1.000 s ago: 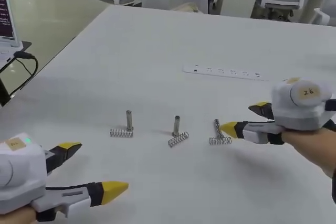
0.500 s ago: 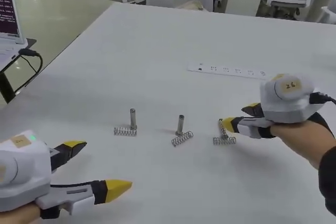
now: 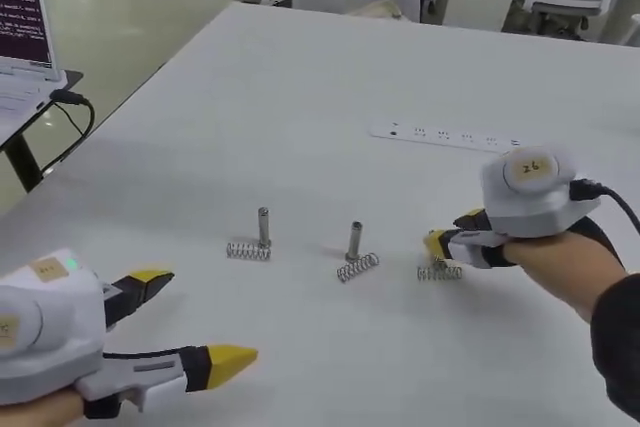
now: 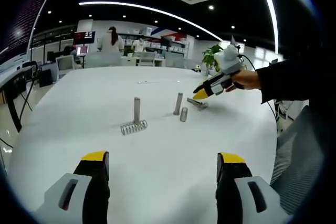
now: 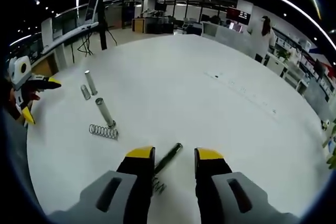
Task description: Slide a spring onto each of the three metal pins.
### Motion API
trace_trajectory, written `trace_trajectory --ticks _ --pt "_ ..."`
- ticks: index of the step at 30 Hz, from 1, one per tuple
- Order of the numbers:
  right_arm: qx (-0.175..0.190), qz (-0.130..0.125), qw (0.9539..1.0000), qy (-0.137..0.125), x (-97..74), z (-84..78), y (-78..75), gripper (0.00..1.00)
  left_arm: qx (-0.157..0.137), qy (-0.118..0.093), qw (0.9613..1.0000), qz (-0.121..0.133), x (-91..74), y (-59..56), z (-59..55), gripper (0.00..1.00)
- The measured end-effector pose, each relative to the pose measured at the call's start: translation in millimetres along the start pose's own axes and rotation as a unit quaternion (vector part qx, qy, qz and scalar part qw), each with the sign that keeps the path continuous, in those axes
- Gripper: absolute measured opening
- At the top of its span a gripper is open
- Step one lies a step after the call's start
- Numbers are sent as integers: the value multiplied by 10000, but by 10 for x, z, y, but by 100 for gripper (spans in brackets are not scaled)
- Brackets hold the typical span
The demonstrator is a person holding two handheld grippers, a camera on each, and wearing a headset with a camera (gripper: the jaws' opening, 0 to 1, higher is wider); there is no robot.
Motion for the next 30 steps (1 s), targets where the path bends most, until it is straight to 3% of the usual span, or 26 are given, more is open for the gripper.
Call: trace_trajectory --ticks 20,30 --pt "261 105 9992 274 149 -5 41 17 -43 33 10000 -13 16 40 -20 80" --pt "363 86 9979 532 202 -19 58 14 -55 22 10000 7 10 29 -22 79"
Point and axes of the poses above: the centre of the closed fingertips' face, and the gripper's own axes: x roughly forward along the fingers, y roughly to its left, z roughly out of its top, the point moved 4 cm from there along -x, roughly backward along the fingers, and after that the axes turned 13 degrees about -x, right-handed, at the moved point
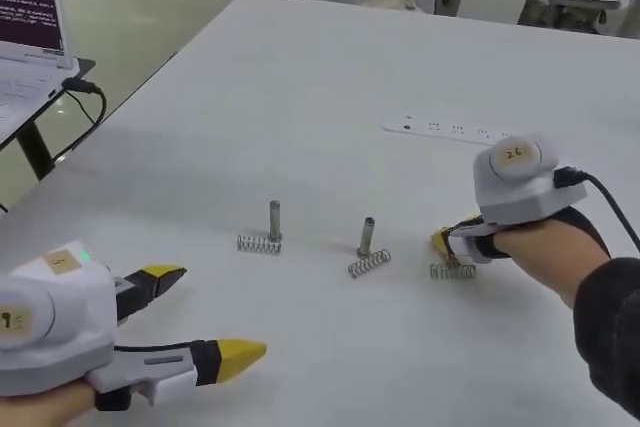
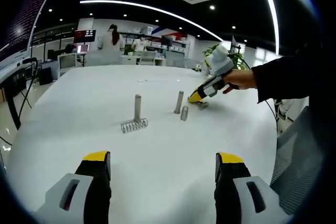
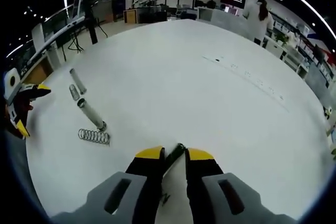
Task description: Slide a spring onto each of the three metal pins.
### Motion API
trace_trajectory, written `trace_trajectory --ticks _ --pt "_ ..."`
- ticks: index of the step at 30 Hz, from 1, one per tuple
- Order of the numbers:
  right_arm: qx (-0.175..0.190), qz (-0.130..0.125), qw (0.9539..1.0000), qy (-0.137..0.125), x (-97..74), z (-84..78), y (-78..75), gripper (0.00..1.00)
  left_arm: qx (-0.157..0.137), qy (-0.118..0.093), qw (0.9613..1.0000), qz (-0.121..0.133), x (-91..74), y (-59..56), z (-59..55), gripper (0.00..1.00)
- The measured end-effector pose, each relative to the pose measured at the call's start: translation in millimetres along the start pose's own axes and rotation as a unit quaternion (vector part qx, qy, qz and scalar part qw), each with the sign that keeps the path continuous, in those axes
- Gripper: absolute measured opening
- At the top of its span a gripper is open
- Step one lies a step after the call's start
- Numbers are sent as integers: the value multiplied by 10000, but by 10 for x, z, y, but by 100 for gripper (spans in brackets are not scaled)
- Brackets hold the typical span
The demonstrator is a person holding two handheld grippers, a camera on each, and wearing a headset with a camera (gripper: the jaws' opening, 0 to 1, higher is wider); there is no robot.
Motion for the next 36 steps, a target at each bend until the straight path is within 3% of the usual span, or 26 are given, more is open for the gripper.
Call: trace_trajectory --ticks 15,27,36 --pt "162 97 9998 69 42 12 -23 9 -4 -5 10000 30 -18 -20 2 78" --pt "-43 90 9998 179 34 7 -24 6 6 -22 10000 45 -26 -18 19 78" --pt "-31 56 10000 28 -68 62 -55 6 28 -27 10000 32 -27 8 26 77"
Point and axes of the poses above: the centre of the closed fingertips' face, and the gripper's own axes: x roughly forward along the fingers, y roughly to its left, z roughly out of its top, the point moved 4 cm from there along -x, roughly backward along the fingers, and after that the axes turned 13 degrees about -x, right-handed, at the moved point
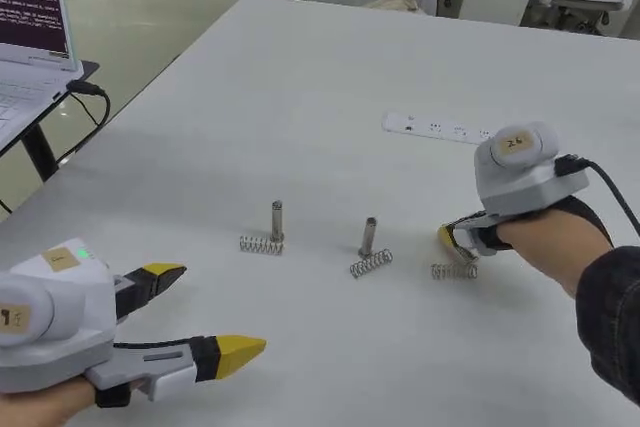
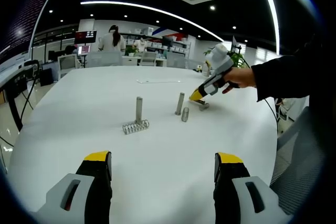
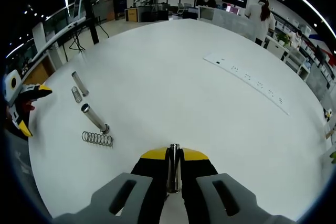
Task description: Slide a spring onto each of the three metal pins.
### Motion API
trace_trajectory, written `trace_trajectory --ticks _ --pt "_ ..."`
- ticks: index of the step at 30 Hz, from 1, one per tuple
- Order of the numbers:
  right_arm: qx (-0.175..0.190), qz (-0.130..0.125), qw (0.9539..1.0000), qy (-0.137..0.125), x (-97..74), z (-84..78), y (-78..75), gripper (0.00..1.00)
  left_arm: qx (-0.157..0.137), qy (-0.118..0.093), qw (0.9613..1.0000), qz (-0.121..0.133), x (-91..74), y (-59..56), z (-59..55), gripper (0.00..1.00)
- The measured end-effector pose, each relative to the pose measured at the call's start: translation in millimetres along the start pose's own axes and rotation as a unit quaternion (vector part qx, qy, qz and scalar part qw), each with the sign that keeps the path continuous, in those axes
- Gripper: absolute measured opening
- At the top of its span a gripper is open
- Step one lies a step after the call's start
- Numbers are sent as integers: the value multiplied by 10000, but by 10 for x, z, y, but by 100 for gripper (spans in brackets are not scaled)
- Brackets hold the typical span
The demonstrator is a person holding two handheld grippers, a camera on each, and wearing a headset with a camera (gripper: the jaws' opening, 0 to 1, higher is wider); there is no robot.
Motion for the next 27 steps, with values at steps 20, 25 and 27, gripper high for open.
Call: trace_trajectory --ticks 20,25,27 --pt "150 -133 9993 -312 -271 -9 -29 6 107 -56 9999 -40 -39 -32 46 76" --pt "238 -177 9988 -401 -323 -47 -53 6 130 -67 9999 -47 -50 -43 61 76" --pt "276 -192 9985 -439 -345 -64 -57 6 141 -68 9999 -53 -52 -47 64 76"
Point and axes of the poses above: the centre of the closed fingertips' face, and the gripper's own axes: x roughly forward along the fingers, y roughly to its left, z roughly out of its top, the point moved 4 cm from there along -x, roughly backward along the fingers, and after that the axes turned 13 degrees about -x, right-handed, at the moved point
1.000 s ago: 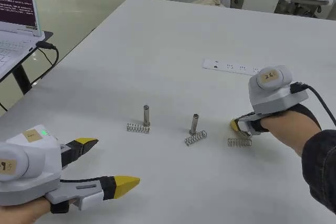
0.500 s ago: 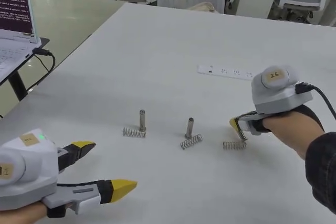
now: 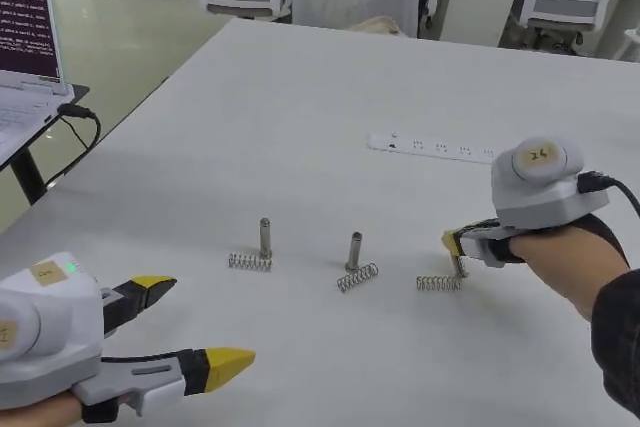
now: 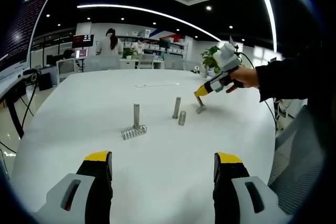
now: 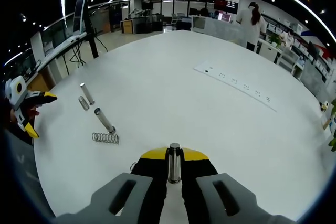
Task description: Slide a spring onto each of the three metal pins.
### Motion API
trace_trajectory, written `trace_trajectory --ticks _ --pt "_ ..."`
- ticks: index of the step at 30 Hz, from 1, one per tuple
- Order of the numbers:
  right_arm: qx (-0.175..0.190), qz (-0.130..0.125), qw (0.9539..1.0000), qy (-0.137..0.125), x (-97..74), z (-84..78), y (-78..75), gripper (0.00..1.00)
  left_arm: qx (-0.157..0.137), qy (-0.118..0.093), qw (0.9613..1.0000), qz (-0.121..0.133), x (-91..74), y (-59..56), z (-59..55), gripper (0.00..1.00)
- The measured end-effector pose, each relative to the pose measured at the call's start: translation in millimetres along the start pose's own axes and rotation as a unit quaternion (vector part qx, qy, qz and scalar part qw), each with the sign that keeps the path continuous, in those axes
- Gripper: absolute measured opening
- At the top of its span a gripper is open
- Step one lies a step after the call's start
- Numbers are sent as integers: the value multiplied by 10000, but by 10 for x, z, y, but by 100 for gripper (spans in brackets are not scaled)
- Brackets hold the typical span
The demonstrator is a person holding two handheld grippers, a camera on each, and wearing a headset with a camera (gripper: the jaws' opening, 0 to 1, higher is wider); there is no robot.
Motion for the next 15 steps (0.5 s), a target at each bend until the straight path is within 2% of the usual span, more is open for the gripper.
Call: trace_trajectory --ticks 15 --pt "292 -110 9992 -267 -170 -108 -16 6 67 -25 10000 -25 -14 -55 35 76"
Point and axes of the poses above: the centre of the closed fingertips' face, and the gripper's own axes: x roughly forward along the fingers, y roughly to its left, z roughly out of its top, the point moved 4 cm from there along -x, roughly backward along the fingers, and after that the axes turned 13 degrees about -x, right-handed, at the moved point
